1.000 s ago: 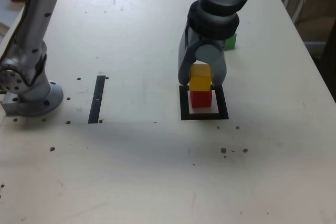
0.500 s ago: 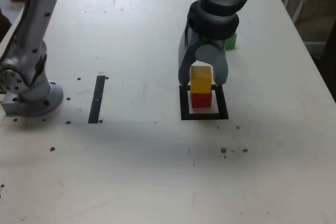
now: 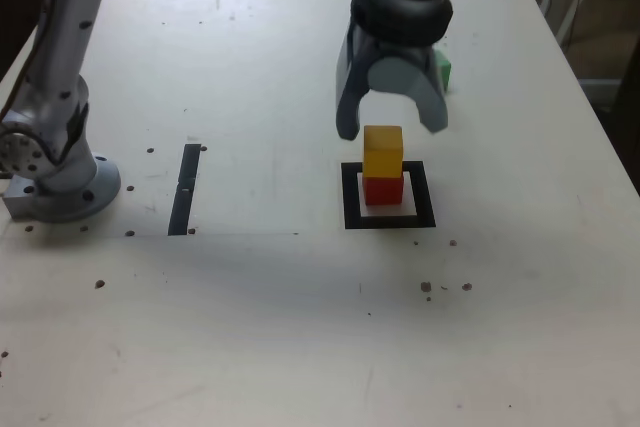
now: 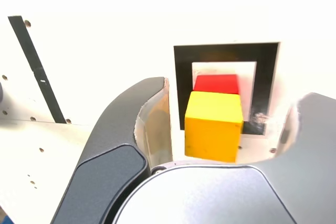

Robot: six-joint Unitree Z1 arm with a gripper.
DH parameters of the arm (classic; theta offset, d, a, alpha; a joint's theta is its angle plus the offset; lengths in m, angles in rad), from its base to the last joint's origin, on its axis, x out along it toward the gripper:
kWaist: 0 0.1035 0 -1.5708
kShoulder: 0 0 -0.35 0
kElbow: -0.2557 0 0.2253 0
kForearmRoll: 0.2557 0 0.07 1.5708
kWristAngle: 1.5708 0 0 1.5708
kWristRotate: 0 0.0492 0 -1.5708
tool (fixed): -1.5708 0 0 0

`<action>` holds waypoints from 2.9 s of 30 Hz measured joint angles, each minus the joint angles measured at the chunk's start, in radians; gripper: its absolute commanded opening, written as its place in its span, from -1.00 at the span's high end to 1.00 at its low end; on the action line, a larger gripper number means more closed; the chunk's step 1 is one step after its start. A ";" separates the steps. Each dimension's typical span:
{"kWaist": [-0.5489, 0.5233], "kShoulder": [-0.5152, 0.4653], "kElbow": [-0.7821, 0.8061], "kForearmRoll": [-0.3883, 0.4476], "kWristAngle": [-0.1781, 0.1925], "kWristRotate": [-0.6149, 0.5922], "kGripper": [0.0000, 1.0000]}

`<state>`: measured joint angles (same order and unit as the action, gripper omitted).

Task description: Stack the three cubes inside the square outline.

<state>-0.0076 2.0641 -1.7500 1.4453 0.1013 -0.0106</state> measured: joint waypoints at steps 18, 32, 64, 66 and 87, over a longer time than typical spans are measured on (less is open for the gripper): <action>0.230 0.066 -0.169 0.061 0.088 0.098 -1.00; 0.317 0.253 -0.407 0.122 0.104 0.162 -0.98; 0.407 0.457 -0.634 0.175 0.005 0.205 -0.27; 0.407 0.461 -0.635 0.175 0.011 0.196 -0.21; 0.395 0.462 -0.627 0.176 0.019 0.242 0.66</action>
<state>0.3877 2.5263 -2.3773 1.6209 0.1203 0.2311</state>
